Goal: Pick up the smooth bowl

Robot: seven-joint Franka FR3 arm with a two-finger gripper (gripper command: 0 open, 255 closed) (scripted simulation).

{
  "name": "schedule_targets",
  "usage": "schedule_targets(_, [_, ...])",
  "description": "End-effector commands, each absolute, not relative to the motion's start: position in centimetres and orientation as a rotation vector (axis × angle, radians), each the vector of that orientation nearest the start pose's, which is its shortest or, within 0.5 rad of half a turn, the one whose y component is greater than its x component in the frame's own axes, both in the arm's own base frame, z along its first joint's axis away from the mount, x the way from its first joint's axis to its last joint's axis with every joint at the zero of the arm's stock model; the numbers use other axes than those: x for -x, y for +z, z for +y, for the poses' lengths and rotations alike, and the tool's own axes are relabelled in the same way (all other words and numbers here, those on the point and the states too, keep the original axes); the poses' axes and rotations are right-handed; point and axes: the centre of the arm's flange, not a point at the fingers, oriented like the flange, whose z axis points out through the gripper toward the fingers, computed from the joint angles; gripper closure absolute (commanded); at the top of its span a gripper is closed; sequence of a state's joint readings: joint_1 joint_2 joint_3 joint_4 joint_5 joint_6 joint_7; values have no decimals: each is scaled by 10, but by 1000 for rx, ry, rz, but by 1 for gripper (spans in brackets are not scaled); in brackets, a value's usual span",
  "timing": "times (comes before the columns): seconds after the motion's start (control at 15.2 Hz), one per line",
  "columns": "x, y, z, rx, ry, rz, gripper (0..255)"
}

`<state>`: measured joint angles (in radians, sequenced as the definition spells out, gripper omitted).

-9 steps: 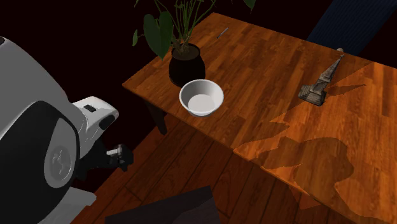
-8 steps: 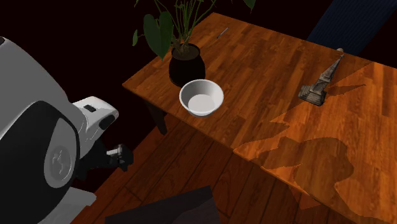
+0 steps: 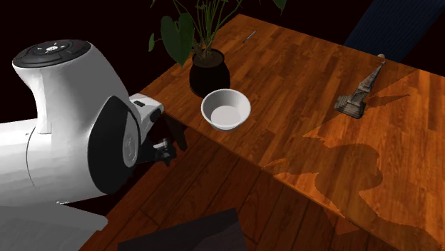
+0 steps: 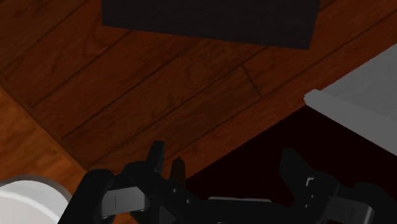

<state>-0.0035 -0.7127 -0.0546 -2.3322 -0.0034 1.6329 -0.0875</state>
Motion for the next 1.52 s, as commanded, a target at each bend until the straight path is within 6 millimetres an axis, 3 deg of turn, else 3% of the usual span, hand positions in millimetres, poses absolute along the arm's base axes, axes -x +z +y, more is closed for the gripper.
schedule_targets(0.0, [-350, 572, -41, 3125, -42, -97, 0])
schedule_targets(1.32, [-529, 501, -180, 3251, -219, -389, 0])
schedule_targets(1.45, [-536, 493, -185, 3255, -226, -401, 0])
